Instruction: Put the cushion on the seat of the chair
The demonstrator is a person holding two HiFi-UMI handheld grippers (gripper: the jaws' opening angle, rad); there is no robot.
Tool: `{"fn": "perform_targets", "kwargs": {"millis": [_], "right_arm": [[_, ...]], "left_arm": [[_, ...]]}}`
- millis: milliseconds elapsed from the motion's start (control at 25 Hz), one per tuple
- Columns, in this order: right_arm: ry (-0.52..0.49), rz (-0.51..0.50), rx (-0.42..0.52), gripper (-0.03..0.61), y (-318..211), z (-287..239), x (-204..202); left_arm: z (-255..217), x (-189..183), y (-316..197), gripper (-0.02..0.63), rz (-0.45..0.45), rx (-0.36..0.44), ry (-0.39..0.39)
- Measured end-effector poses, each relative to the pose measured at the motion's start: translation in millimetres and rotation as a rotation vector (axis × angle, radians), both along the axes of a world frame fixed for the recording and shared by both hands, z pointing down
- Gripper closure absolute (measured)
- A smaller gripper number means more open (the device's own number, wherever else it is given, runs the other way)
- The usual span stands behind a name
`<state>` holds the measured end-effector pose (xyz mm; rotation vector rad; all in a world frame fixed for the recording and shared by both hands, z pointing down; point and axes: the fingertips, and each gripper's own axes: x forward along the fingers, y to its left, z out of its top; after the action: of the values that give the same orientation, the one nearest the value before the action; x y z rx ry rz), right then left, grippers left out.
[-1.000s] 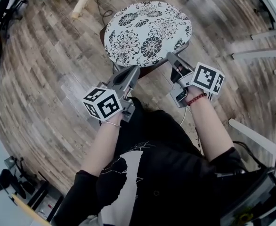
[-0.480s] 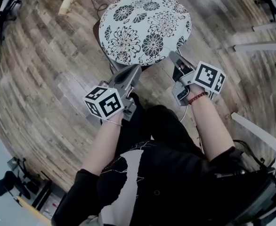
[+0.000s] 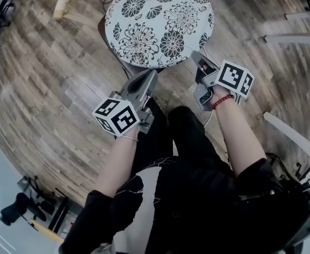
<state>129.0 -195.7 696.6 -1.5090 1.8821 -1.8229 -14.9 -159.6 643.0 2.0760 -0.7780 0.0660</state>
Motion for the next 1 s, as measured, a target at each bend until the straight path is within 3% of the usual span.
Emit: {"fn": "perform_targets", "kwargs": {"millis": [280, 1000], "right_arm": [[0.003, 0.041, -0.068, 0.563, -0.8, 13.5, -0.4], [0.072, 0.091, -0.161, 0.563, 2.0, 35.2, 3.2]], "left_arm": [[7.1, -1.0, -5.8, 0.603, 0.047, -0.054, -0.018], [23.6, -8.5, -17.4, 0.603, 0.084, -0.102, -0.084]]}}
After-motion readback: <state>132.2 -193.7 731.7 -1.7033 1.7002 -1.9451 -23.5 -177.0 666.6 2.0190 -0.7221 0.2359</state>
